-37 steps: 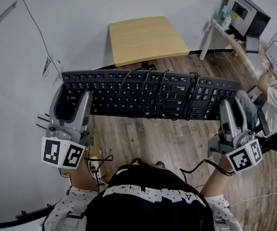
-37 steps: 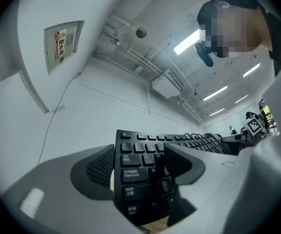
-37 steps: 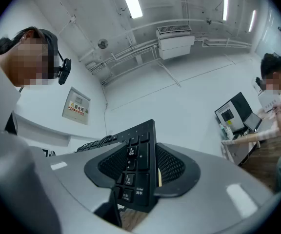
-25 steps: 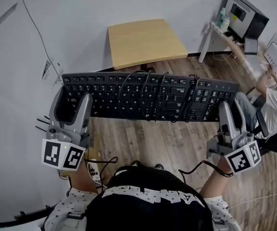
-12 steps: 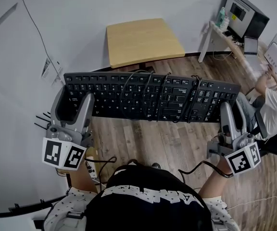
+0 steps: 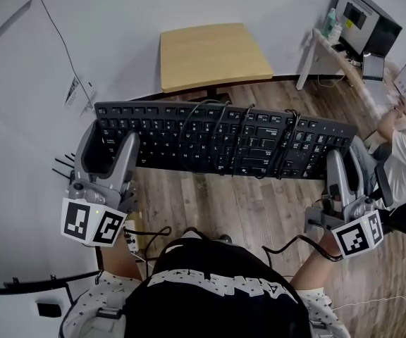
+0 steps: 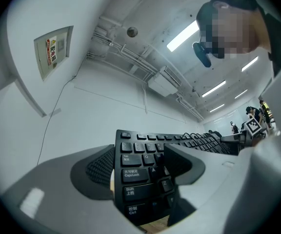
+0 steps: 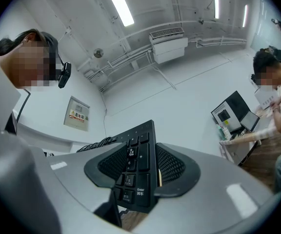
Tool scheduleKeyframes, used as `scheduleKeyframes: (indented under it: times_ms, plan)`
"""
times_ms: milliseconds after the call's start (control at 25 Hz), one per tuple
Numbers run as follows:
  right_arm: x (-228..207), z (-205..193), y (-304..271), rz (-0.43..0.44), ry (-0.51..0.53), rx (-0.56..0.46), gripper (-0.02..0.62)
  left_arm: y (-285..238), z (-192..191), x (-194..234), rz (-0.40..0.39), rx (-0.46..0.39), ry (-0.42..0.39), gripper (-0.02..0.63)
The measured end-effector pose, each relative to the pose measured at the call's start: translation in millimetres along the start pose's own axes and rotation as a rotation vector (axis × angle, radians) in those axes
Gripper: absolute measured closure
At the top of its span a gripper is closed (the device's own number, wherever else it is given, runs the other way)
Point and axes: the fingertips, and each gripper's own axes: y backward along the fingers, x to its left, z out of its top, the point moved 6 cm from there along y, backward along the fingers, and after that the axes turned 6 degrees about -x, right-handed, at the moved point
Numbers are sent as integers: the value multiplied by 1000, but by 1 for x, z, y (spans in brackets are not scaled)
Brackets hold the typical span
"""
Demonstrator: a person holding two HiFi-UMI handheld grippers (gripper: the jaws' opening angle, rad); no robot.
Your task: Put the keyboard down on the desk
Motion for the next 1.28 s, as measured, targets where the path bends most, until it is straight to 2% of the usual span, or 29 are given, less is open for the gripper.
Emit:
scheduleKeyframes:
  times_ms: [480,840,1280]
  plan:
    - [-5,2,-10,17,-16,21,394,3,-1,-2,49,0,16,308]
    - [-2,4,-9,15,5,30,394,3,-3,-1,42,-10,21,307]
    - [7,14,-9,-14,36,74,394,2,-11,3,35,11,75,307]
